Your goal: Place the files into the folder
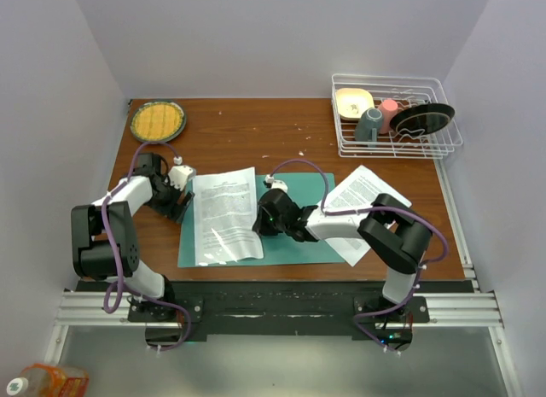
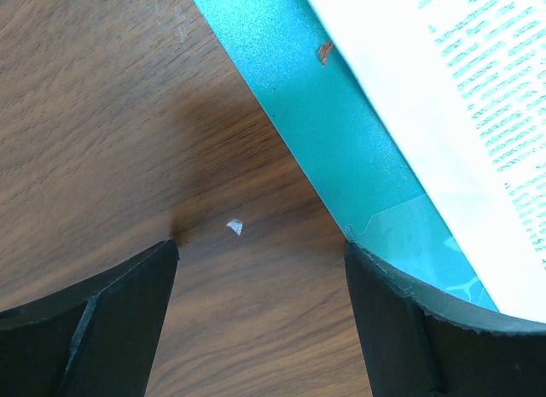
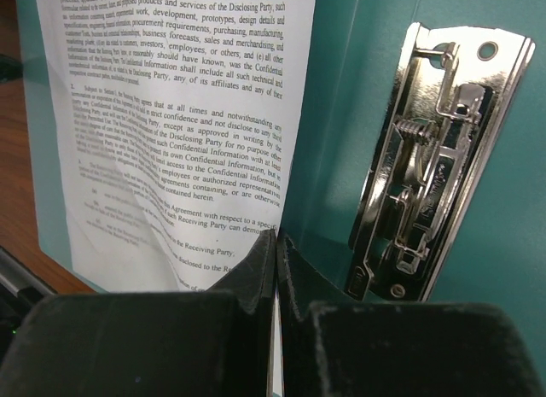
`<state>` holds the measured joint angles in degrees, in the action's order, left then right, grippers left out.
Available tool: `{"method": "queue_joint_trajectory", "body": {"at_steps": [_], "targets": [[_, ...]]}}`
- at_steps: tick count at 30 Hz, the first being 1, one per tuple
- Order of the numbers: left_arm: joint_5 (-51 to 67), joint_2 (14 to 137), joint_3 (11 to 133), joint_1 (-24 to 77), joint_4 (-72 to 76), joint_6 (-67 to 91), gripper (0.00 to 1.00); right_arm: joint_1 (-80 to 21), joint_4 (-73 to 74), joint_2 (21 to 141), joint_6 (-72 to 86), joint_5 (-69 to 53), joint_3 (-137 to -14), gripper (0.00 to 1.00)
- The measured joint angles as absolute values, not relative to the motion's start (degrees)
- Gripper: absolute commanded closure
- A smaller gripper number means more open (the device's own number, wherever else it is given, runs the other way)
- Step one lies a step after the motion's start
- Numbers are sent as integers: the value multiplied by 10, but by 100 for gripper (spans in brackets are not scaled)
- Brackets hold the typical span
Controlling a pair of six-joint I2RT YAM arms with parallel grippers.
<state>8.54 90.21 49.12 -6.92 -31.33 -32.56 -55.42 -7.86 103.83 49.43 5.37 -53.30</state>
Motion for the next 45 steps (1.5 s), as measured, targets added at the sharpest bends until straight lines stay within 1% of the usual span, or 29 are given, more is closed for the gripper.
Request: {"method": "queue_joint_trajectory", "body": {"at_steps": [14,24,29,33,36,37,40,45], "targets": [[86,896,485,-69,-307,-326,15,-528,-67,1063,472,68,-595,100],[86,895,484,-69,-306,-326,15,-529,-47,1067,462,83,-590,100],[86,895,485,-69,-307,-325,15,-537,-10,1047,471,84,-578,100],[86,895,486,-69,-309,-324,15,-541,40,1044,491,79,-593,100],[86,894,486,-68,-310,-324,13,-544,76,1053,501,77,-623,100],[85,893,486,-67,-310,-326,9,-545,84,1056,502,78,-633,100],[81,889,486,-67,-323,-340,4,-548,101,1058,505,80,-651,100],[74,860,485,-73,-359,-390,0,-553,120,1058,511,83,-655,100]]}}
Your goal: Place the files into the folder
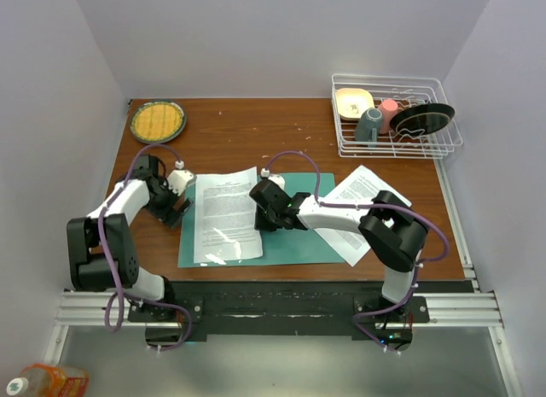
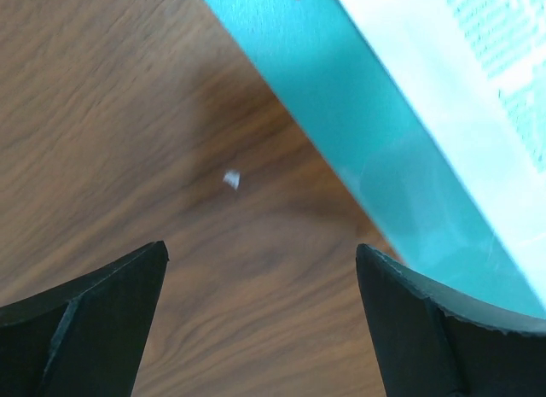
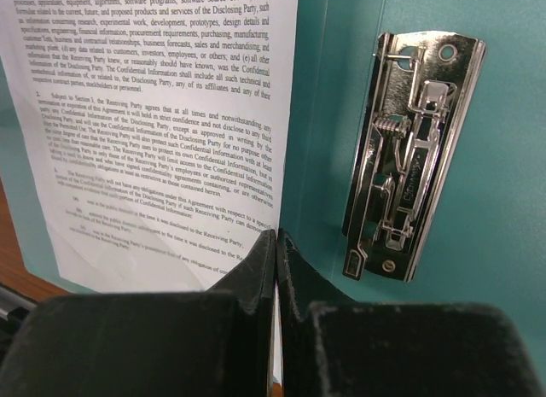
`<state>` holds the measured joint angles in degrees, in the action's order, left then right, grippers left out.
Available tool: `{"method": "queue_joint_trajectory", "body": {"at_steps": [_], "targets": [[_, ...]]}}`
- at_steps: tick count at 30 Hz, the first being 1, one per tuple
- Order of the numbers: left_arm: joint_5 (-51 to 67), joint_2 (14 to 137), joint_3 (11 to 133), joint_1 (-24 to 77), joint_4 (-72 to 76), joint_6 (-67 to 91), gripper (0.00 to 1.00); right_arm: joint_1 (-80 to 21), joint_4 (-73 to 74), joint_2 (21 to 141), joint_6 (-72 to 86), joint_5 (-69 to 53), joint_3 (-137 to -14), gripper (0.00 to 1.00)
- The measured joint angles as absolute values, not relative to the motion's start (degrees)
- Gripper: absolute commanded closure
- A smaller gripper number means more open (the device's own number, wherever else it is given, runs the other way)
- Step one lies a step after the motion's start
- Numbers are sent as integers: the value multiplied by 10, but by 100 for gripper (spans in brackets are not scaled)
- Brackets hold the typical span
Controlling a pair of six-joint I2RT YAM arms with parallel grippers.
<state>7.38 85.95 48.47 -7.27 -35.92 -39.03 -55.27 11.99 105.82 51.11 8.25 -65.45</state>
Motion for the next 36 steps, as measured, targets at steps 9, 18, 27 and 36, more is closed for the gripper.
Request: {"method": "queue_joint_trajectory", "body": {"at_steps": [9,18,27,36], "targets": [[104,764,449,-78,-399,-481,0,-553,130,1058,521,86,-654,100],[116,703,336,-77,-380,-552,0,-553,153,1058,529,84,-657,100],[137,683,316,-76,-322,-574,0,-553,167,1070,538,67,-679,100],[143,681,312,-60,-297,-577,0,-563,170,1100,547,49,-708,100]]}}
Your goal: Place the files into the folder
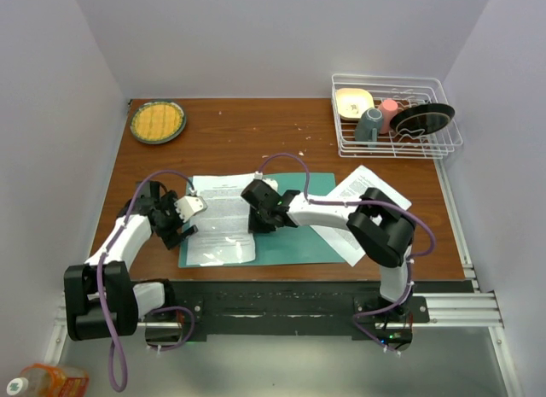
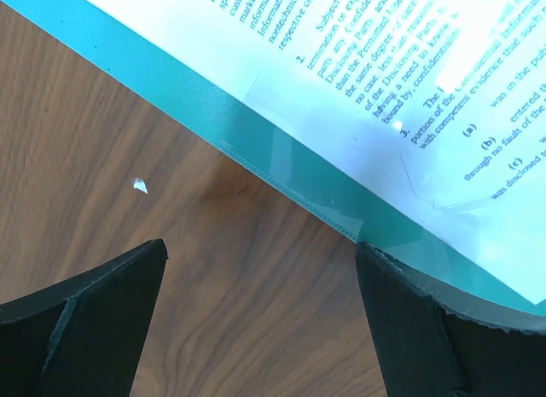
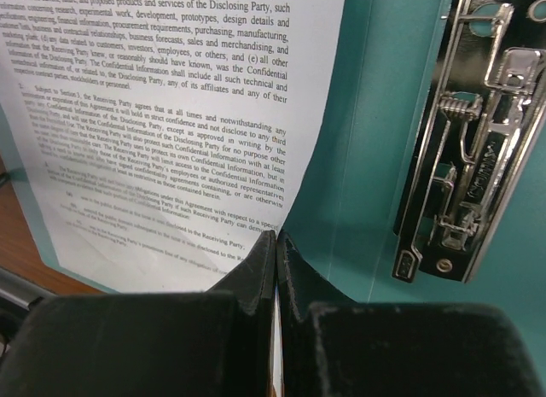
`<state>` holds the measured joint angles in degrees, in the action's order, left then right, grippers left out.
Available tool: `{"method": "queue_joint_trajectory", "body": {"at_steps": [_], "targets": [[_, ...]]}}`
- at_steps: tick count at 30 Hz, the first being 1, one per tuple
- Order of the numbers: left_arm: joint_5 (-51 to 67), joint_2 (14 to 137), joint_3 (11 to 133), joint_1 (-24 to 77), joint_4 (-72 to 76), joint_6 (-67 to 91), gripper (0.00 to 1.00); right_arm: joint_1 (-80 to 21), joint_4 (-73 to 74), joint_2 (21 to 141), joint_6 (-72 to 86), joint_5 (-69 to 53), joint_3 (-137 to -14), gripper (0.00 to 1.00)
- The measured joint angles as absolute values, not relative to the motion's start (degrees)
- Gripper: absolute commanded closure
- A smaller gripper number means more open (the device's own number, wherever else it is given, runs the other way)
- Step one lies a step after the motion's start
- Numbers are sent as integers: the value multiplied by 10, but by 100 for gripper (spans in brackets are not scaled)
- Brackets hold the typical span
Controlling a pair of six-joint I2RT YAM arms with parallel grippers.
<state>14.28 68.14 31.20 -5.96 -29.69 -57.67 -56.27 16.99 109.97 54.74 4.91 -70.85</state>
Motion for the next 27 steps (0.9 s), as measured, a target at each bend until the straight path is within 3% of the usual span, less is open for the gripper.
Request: {"method": "queue_joint_trajectory", "body": {"at_steps": [27], "targets": [[143,683,315,-59,-293,-570,0,-569,177,1139,564,49,-748,100]]}}
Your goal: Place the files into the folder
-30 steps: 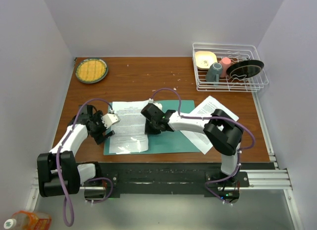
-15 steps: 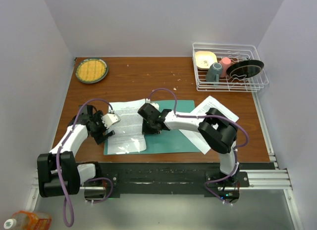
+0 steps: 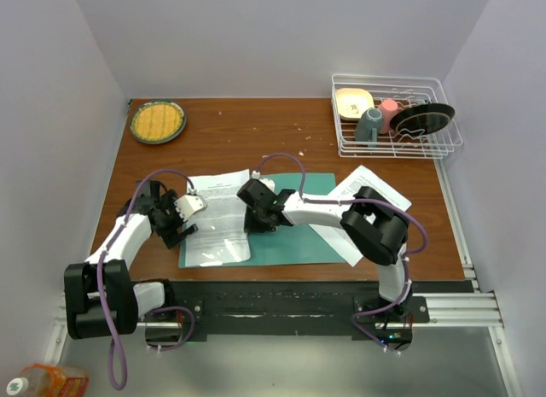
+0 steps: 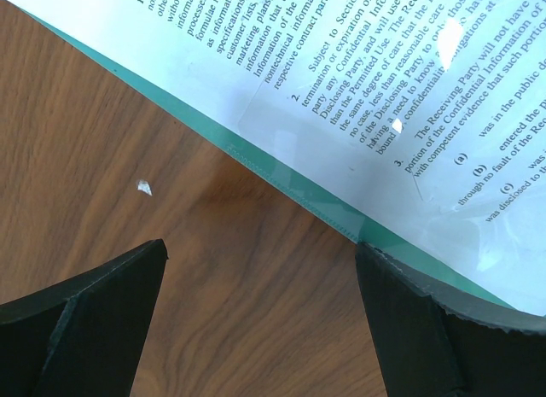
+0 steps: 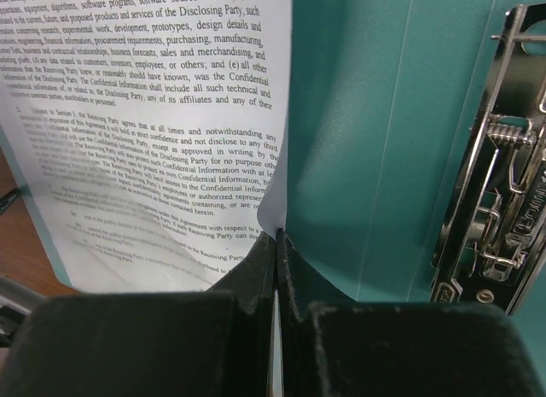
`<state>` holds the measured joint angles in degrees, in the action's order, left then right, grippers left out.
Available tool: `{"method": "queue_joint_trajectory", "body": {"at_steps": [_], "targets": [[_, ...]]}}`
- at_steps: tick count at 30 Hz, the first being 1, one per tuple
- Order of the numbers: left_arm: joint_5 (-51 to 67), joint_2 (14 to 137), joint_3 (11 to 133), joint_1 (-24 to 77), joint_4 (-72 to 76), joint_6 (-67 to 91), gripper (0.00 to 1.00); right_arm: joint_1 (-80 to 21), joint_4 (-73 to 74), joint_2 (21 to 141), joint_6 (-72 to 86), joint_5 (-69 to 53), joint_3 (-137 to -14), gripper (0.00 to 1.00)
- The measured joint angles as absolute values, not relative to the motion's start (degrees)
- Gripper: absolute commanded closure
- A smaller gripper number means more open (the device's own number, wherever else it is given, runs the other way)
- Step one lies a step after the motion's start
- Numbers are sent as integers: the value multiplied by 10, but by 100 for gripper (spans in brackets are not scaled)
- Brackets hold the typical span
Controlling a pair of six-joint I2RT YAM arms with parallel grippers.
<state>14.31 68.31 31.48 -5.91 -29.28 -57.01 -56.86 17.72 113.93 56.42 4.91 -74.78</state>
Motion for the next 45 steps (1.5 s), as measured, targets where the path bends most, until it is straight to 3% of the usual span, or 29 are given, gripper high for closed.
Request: {"method": "queue_joint_trajectory", "body": {"at_steps": [15,21,28,31,35,41,44,45], "targets": [[142,682,314,-59,-291,-561,0,-567,142,1093,587,39,-673,99],[142,695,326,-59,-299,-549,0,-567,152,1094,557,32,-682,60],[161,738,387,-58,-339,-511,1,-567,224,1044,499,82,-683,51],[179,760,442,-58,-350,-484,2,-566,254,1018,480,107,-686,51],[201,785,506,-48,-355,-444,3,-566,272,987,456,140,-687,65],[203,850,562,36,-322,-373,5,-559,258,959,429,175,-664,56],[200,903,599,79,-303,-329,5,-554,248,929,425,182,-614,58],[197,923,614,91,-296,-315,5,-552,248,921,424,185,-597,65]]}}
